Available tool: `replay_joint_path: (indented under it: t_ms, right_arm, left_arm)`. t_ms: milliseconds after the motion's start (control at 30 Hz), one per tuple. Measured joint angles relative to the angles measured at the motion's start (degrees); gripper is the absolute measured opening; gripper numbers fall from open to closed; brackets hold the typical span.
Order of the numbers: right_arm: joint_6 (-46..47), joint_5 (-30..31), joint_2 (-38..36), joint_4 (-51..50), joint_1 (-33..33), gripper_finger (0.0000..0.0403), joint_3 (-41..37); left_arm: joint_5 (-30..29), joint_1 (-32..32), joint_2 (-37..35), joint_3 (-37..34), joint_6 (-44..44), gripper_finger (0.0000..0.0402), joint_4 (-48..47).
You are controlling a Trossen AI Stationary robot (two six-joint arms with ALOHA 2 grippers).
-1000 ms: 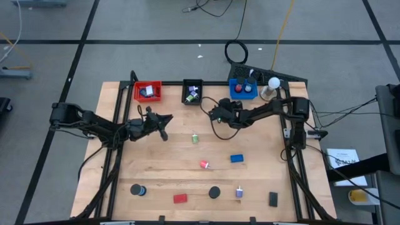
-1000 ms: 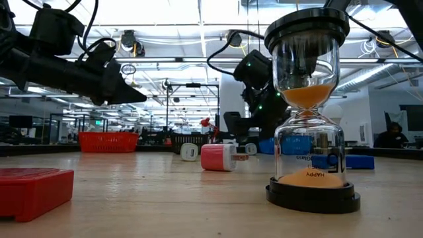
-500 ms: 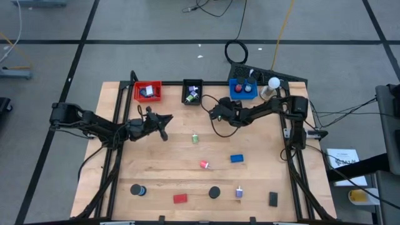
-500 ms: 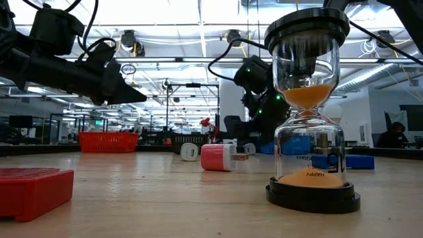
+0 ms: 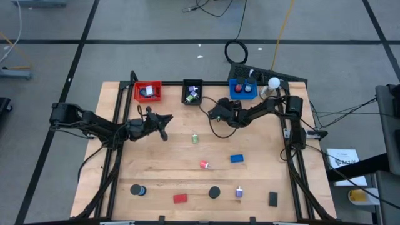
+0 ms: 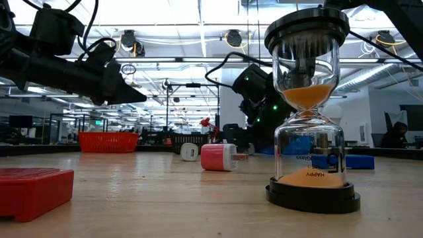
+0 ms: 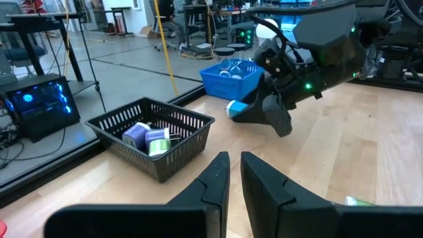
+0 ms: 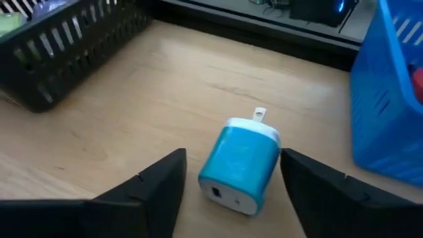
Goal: Pick & Place Office items
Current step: Put the light blue charger adapter head into the black bin
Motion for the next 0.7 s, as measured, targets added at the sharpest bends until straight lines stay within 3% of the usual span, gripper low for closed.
replay_joint_path:
  t_ms: [300, 600, 700]
  right_arm:
    - [-3.1, 0.1, 0.0, -0.2, 0.8, 0.0138, 0.0]
    - [-7.7, -0.3, -6.4, -4.1, 3.2, 0.0140, 0.0]
    - [-7.7, -3.4, -9.8, -4.4, 3.5, 0.0137, 0.0]
  left_arm:
    - [0.0, 0.0, 0.0, 0.0, 0.0, 0.0047, 0.0]
    - [0.0, 0.0, 0.0, 0.0, 0.0, 0.0047, -0.1]
    - [0.0, 0.0, 0.0, 0.0, 0.0, 0.0047, -0.1]
